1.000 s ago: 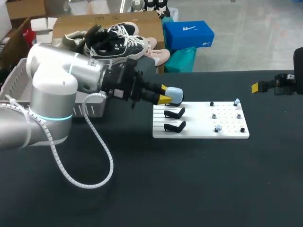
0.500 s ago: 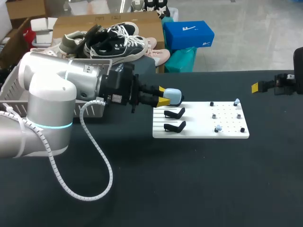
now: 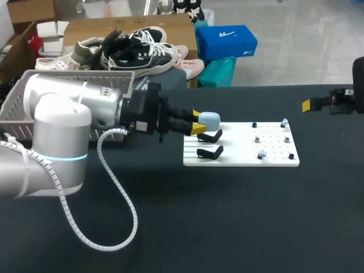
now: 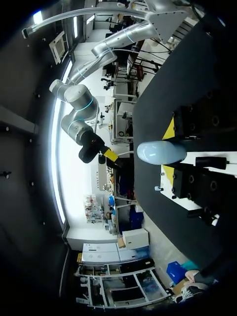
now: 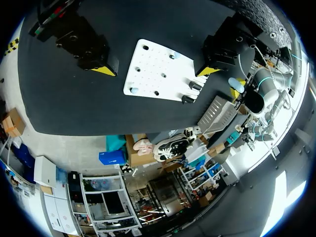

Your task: Pick up each earbud case from the left stands, insert the matching earbuds, close the lid, and place the case in the box.

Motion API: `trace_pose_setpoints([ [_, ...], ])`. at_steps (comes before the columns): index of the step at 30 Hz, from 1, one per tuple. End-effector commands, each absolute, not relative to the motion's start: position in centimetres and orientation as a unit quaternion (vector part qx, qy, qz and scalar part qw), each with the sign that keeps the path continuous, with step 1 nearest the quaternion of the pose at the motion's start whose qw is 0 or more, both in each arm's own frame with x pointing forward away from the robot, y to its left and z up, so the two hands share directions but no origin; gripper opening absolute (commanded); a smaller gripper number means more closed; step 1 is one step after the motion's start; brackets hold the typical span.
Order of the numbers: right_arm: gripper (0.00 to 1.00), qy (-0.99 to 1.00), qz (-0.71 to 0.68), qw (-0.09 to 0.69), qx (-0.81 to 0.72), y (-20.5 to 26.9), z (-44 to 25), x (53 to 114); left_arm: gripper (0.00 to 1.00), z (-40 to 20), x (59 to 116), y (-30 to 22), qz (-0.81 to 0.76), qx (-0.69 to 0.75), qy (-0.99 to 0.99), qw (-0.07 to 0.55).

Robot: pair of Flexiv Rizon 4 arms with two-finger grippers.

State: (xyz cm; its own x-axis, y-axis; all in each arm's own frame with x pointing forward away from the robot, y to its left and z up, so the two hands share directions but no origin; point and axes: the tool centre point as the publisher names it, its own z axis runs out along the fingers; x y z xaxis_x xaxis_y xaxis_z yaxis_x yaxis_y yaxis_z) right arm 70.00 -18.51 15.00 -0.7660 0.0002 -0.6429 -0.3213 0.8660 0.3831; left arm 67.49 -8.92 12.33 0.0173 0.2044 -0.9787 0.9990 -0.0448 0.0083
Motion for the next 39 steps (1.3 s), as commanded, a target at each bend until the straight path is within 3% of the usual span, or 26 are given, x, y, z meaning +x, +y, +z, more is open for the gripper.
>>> trace_pose_setpoints([
  [1, 1.0, 0.908, 0.243, 0.33, -0.088, -18.5, 15.0, 70.0, 0.0, 11.6, 68.3, -9.7, -0.467, 0.56, 0.526, 0.438],
  [39, 1.0, 0.898, 0.254, 0.274, -0.231, -7.1, 15.6, 62.9, 0.0, 10.1, 68.0, -13.0, -0.452, 0.575, 0.507, 0.456],
])
